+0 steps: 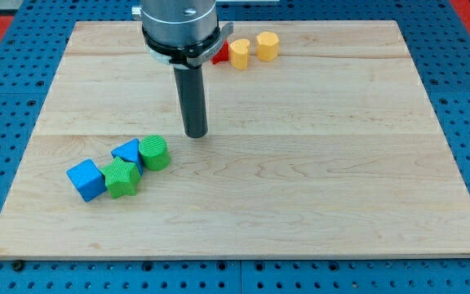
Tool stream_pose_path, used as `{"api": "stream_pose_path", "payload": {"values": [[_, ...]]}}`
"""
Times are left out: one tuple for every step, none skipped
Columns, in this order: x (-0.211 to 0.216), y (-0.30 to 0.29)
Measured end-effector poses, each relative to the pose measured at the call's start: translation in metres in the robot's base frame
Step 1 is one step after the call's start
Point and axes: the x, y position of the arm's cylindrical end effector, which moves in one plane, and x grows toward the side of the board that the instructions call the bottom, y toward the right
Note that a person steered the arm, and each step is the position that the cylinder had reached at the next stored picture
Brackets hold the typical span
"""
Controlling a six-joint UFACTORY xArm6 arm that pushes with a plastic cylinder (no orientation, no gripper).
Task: Place the arm at the top left side of the red circle
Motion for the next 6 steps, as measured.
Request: {"api": "stream_pose_path", "payload": {"values": [[-0.038, -0.001], [-0.074, -0.048], [-0.099, -0.104], [-0.15, -0.116], [-0.201, -0.08], [-0.233, -0.052]]}}
